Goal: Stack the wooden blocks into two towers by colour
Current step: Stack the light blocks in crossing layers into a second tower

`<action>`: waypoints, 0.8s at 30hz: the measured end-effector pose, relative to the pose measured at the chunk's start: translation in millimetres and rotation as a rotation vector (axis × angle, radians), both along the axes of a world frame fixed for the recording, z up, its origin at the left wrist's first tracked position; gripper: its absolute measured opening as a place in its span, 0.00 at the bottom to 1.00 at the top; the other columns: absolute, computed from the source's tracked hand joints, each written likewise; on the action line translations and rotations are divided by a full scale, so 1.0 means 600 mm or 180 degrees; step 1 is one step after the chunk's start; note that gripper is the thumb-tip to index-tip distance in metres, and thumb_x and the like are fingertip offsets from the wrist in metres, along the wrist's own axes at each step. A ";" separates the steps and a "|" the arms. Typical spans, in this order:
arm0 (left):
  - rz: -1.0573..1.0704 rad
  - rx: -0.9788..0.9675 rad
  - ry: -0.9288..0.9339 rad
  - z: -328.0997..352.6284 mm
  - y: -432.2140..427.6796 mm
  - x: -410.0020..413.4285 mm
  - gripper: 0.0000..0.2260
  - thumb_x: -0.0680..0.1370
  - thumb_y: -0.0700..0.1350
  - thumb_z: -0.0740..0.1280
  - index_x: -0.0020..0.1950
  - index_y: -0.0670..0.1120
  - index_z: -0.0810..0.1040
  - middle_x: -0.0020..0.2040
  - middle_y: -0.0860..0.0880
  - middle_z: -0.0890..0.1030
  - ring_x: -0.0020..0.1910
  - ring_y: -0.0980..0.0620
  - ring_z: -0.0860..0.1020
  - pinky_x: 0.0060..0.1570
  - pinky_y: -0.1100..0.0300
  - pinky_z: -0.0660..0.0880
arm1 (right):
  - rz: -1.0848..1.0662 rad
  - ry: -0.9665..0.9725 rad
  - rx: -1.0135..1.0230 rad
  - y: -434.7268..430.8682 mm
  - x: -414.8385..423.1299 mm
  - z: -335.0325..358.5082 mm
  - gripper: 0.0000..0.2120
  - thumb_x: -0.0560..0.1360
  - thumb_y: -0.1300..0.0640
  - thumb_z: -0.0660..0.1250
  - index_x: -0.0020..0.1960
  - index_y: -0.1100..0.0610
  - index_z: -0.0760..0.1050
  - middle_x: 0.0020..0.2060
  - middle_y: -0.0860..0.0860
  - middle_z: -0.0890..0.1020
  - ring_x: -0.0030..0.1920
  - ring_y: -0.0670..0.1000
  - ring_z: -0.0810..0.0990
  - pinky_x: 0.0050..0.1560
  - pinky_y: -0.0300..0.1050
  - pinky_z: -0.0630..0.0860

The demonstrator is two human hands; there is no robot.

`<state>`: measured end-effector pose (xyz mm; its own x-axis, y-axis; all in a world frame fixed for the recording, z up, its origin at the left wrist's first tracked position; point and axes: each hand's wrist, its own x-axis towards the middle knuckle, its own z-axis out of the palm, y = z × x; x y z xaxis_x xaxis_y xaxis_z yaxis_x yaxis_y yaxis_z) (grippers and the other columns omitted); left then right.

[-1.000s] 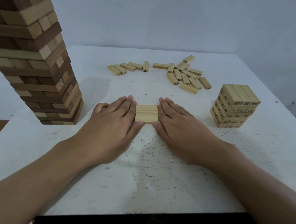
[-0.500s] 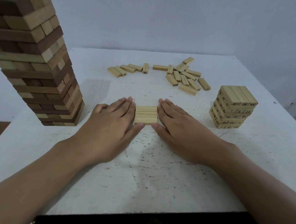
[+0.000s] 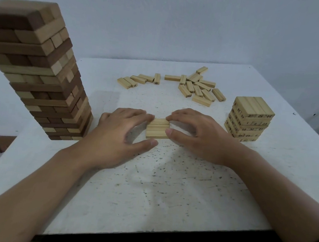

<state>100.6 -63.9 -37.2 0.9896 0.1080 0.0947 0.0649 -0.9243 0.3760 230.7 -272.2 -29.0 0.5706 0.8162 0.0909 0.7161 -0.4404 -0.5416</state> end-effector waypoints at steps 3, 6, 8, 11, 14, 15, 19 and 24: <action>-0.0001 0.0043 0.0055 -0.001 0.001 0.000 0.35 0.74 0.75 0.56 0.78 0.61 0.64 0.77 0.64 0.64 0.75 0.65 0.56 0.68 0.57 0.51 | 0.0025 0.0003 0.0000 0.000 0.000 -0.002 0.22 0.81 0.41 0.63 0.71 0.49 0.75 0.67 0.42 0.75 0.67 0.39 0.70 0.62 0.27 0.60; -0.0008 0.0061 0.0041 -0.001 0.000 -0.001 0.35 0.74 0.75 0.55 0.78 0.61 0.64 0.77 0.64 0.64 0.75 0.65 0.56 0.68 0.57 0.52 | 0.0048 -0.0028 -0.0010 -0.001 0.001 -0.002 0.22 0.81 0.42 0.63 0.71 0.49 0.74 0.68 0.42 0.75 0.67 0.39 0.69 0.60 0.23 0.58; -0.0001 0.0071 0.0041 0.000 0.001 -0.001 0.35 0.74 0.74 0.55 0.78 0.61 0.64 0.77 0.64 0.63 0.75 0.64 0.56 0.68 0.57 0.52 | 0.0049 -0.0042 0.0014 -0.002 0.001 -0.003 0.22 0.81 0.42 0.63 0.71 0.49 0.74 0.68 0.42 0.75 0.67 0.38 0.69 0.60 0.21 0.58; -0.0013 0.0073 0.0052 -0.001 0.002 -0.002 0.36 0.74 0.74 0.55 0.79 0.61 0.64 0.77 0.64 0.63 0.75 0.64 0.56 0.68 0.57 0.52 | 0.0048 -0.0041 0.0027 -0.002 0.000 -0.004 0.22 0.81 0.42 0.63 0.72 0.50 0.74 0.68 0.43 0.74 0.67 0.39 0.69 0.60 0.21 0.58; -0.0042 0.0102 0.0029 -0.002 0.002 -0.001 0.36 0.74 0.75 0.53 0.79 0.61 0.64 0.77 0.64 0.63 0.75 0.64 0.56 0.68 0.57 0.53 | 0.0054 -0.0069 0.0033 -0.002 0.001 -0.004 0.22 0.81 0.42 0.63 0.72 0.49 0.74 0.69 0.43 0.74 0.68 0.39 0.69 0.60 0.21 0.57; -0.0048 0.0111 0.0023 -0.002 0.002 -0.001 0.36 0.74 0.75 0.53 0.79 0.61 0.64 0.77 0.64 0.64 0.75 0.64 0.56 0.68 0.56 0.53 | 0.0054 -0.0081 0.0027 -0.002 0.001 -0.005 0.22 0.81 0.42 0.63 0.72 0.49 0.74 0.69 0.43 0.74 0.68 0.39 0.69 0.60 0.21 0.56; -0.0050 0.0109 -0.0010 -0.003 0.002 -0.001 0.36 0.74 0.75 0.53 0.78 0.61 0.64 0.77 0.63 0.64 0.76 0.64 0.57 0.68 0.56 0.53 | 0.0062 -0.0098 0.0017 -0.002 0.002 -0.006 0.22 0.81 0.42 0.63 0.72 0.49 0.74 0.70 0.44 0.74 0.69 0.39 0.68 0.60 0.21 0.56; -0.0047 0.0089 -0.0038 -0.005 0.003 -0.001 0.34 0.75 0.74 0.55 0.79 0.61 0.63 0.77 0.64 0.64 0.75 0.64 0.57 0.68 0.57 0.53 | 0.0072 -0.0105 0.0046 -0.002 0.001 -0.006 0.22 0.81 0.43 0.64 0.72 0.50 0.74 0.70 0.45 0.74 0.69 0.40 0.68 0.62 0.25 0.58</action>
